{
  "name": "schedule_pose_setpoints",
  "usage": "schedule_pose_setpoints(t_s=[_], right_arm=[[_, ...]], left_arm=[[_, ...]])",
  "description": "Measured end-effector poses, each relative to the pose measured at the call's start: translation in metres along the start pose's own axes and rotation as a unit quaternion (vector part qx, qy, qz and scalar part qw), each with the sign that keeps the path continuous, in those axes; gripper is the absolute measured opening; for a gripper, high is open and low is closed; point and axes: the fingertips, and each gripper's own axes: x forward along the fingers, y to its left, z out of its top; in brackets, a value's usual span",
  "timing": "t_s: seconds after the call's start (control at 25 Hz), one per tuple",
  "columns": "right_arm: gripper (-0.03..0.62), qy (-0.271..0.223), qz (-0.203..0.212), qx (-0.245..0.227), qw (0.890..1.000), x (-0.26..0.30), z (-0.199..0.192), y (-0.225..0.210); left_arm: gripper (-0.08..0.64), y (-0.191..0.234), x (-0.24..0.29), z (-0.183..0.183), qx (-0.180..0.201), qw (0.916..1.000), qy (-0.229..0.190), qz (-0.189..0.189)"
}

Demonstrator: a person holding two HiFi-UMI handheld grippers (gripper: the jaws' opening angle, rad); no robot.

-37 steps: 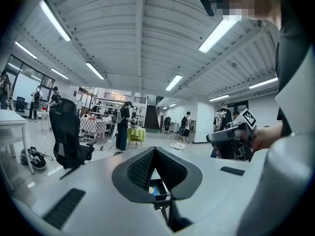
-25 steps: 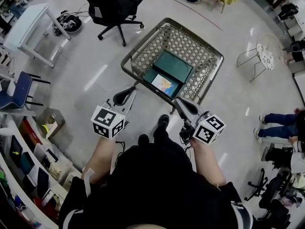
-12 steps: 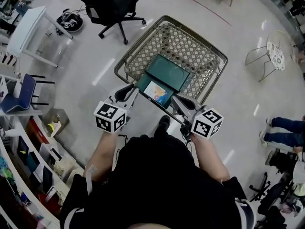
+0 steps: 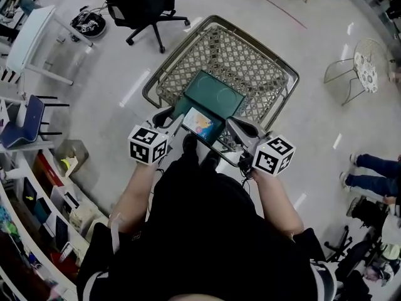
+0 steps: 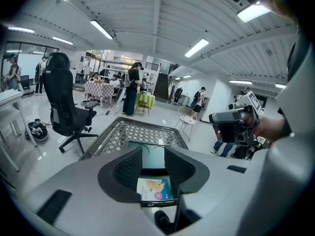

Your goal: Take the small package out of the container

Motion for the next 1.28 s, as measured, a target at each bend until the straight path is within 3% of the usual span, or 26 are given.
schedule_pose_setpoints(t_s=[0.24,0.36,0.68,0.88,1.28], right_arm=[[0.009,0.025,-0.014,0.039,0.999,0.020,-0.017,-0.014],[0.011,0.038,-0.025,0.058,0.997,0.028,-0.027,-0.027],[0.011,0.053,-0.042,0.090,0.994,0.046,-0.046,-0.047],[0.011,0.041,-0.051,0.098,0.993,0.043,-0.044,-0.050],[0.011,0.016,-0.090,0.114,0.989,0.013,-0.042,-0.066]], left_arm=[[0.144,0.019,0.039,-0.039,-0.018,0.9975,0.062,-0.026],[0.155,0.020,0.066,-0.063,-0.009,0.9934,0.102,-0.052],[0.198,0.026,0.118,-0.119,0.026,0.9754,0.206,-0.075],[0.198,0.028,0.133,-0.149,0.044,0.9597,0.266,-0.079],[0.209,0.033,0.154,-0.168,0.080,0.9394,0.324,-0.079]])
